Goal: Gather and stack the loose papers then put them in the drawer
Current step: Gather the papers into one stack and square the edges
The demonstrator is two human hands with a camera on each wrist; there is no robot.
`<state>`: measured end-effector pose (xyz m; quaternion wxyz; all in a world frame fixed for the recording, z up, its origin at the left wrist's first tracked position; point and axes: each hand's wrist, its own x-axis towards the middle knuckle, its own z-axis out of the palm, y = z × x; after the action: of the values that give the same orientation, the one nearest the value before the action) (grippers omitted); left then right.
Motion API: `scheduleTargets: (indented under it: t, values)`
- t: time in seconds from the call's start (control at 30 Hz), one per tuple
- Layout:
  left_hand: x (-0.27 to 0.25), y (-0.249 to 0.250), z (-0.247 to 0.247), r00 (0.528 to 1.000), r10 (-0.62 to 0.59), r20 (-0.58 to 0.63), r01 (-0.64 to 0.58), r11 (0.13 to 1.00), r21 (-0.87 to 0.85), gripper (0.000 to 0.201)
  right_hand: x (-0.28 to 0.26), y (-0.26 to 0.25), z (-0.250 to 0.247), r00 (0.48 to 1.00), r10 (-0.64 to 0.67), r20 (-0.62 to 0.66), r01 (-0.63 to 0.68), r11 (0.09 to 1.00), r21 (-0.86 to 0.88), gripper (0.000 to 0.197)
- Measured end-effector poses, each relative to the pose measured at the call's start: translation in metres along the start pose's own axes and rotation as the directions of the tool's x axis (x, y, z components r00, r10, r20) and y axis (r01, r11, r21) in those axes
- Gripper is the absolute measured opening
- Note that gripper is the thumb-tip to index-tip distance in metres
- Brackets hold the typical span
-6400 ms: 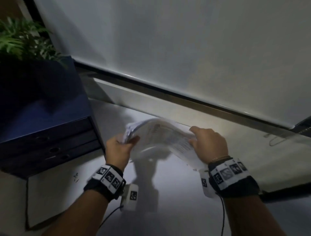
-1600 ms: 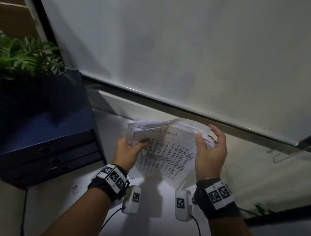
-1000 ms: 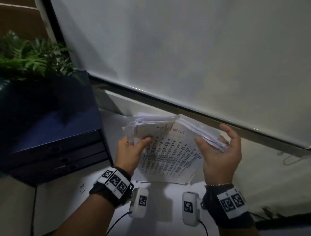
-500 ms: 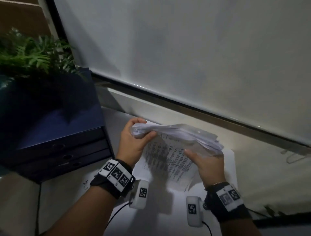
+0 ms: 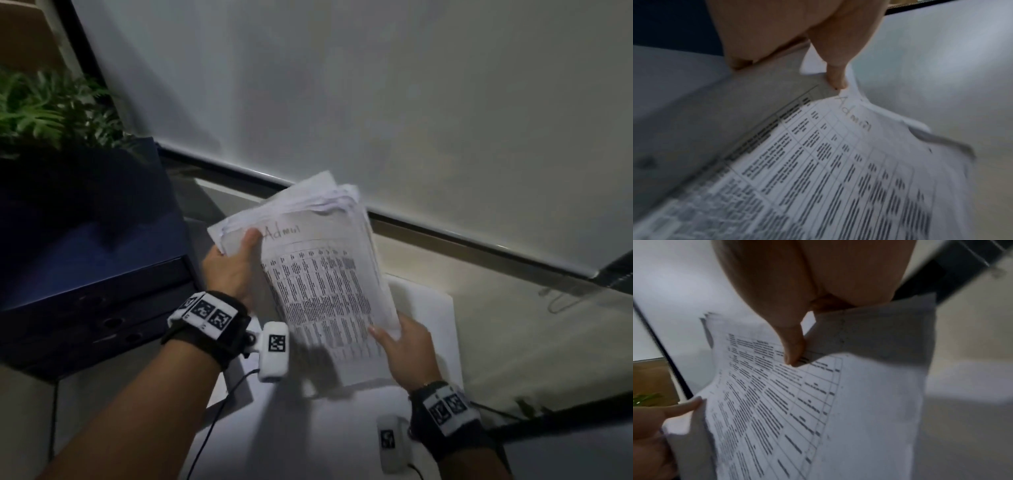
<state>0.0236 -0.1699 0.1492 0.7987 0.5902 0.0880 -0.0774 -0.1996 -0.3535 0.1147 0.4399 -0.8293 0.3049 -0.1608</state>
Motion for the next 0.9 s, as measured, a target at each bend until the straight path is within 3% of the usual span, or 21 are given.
scheduleTargets:
  t: [0.07, 0.1, 0.13, 0.17, 0.2, 0.23, 0.27, 0.3, 0.33, 0.4, 0.43, 0.5, 0.6, 0.67, 0.7, 0.73, 0.77, 0.83, 0.9]
  values:
    - [-0.007, -0.002, 0.004, 0.998, 0.000, -0.059, 0.008, 0.990, 0.138, 0.093, 0.009, -0.010, -0.018, 0.997, -0.069, -0.041, 0.061, 0.982, -0.177, 0.019]
    - [-0.018, 0.001, 0.008, 0.992, 0.097, -0.084, -0.067, 0.950, 0.305, 0.104, 0.013, -0.015, -0.027, 0.993, -0.103, -0.054, 0.084, 0.960, -0.268, 0.019]
    - [-0.035, 0.008, 0.014, 0.960, 0.274, -0.057, -0.214, 0.849, 0.483, 0.110, 0.016, -0.023, -0.035, 0.988, -0.140, -0.061, 0.109, 0.928, -0.358, 0.017]
    - [-0.056, 0.014, 0.019, 0.873, 0.481, 0.074, -0.422, 0.673, 0.607, 0.112, 0.019, -0.032, -0.043, 0.982, -0.179, -0.059, 0.134, 0.883, -0.450, 0.013]
    - [-0.081, 0.021, 0.027, 0.719, 0.633, 0.287, -0.633, 0.426, 0.646, 0.112, 0.021, -0.045, -0.049, 0.975, -0.217, -0.044, 0.159, 0.824, -0.543, 0.009]
    - [-0.101, 0.022, 0.036, 0.535, 0.671, 0.513, -0.777, 0.152, 0.611, 0.108, 0.023, -0.057, -0.053, 0.968, -0.251, -0.023, 0.181, 0.756, -0.629, 0.007]
    - [-0.114, 0.020, 0.046, 0.397, 0.608, 0.687, -0.826, -0.090, 0.556, 0.100, 0.025, -0.070, -0.057, 0.960, -0.280, 0.000, 0.199, 0.684, -0.702, 0.005]
    - [-0.121, 0.021, 0.057, 0.344, 0.515, 0.785, -0.814, -0.254, 0.523, 0.089, 0.025, -0.082, -0.060, 0.951, -0.308, 0.027, 0.221, 0.617, -0.755, 0.007]
    - [-0.126, 0.025, 0.068, 0.374, 0.434, 0.820, -0.776, -0.337, 0.532, 0.075, 0.025, -0.094, -0.060, 0.940, -0.336, 0.056, 0.248, 0.560, -0.791, 0.011]
    - [-0.128, 0.042, 0.083, 0.451, 0.322, 0.832, -0.730, -0.402, 0.552, 0.038, 0.023, -0.111, -0.059, 0.913, -0.397, 0.098, 0.302, 0.494, -0.816, 0.013]
    - [-0.126, 0.048, 0.087, 0.500, 0.242, 0.832, -0.730, -0.399, 0.555, 0.023, 0.023, -0.119, -0.058, 0.902, -0.418, 0.105, 0.317, 0.477, -0.820, 0.012]
    - [-0.120, 0.058, 0.092, 0.572, 0.145, 0.807, -0.744, -0.323, 0.585, 0.017, 0.025, -0.126, -0.055, 0.892, -0.444, 0.087, 0.310, 0.460, -0.832, 0.012]
    - [-0.101, 0.062, 0.087, 0.626, 0.188, 0.756, -0.739, -0.167, 0.653, 0.017, 0.029, -0.120, -0.052, 0.829, -0.553, -0.083, 0.218, 0.457, -0.862, 0.035]
    - [-0.077, 0.055, 0.075, 0.717, 0.219, 0.662, -0.682, 0.020, 0.731, 0.022, 0.029, -0.113, -0.047, 0.727, -0.613, -0.311, 0.128, 0.565, -0.815, 0.063]
    - [-0.067, 0.051, 0.067, 0.768, 0.221, 0.601, -0.637, 0.163, 0.754, 0.026, 0.029, -0.107, -0.044, 0.687, -0.601, -0.408, 0.121, 0.649, -0.751, 0.076]
    - [-0.057, 0.048, 0.058, 0.810, 0.220, 0.543, -0.585, 0.353, 0.730, 0.027, 0.029, -0.101, -0.041, 0.682, -0.544, -0.489, 0.140, 0.753, -0.643, 0.088]
    - [-0.049, 0.044, 0.050, 0.839, 0.219, 0.498, -0.530, 0.537, 0.656, 0.025, 0.031, -0.093, -0.037, 0.719, -0.434, -0.544, 0.154, 0.862, -0.483, 0.102]
    - [-0.042, 0.038, 0.033, 0.874, 0.168, 0.456, -0.402, 0.779, 0.482, 0.018, 0.033, -0.076, -0.028, 0.858, -0.123, -0.499, 0.099, 0.992, -0.076, 0.124]
    - [-0.041, 0.029, 0.017, 0.882, 0.107, 0.459, -0.281, 0.902, 0.328, 0.017, 0.034, -0.061, -0.021, 0.959, 0.093, -0.267, -0.011, 0.956, 0.294, 0.127]
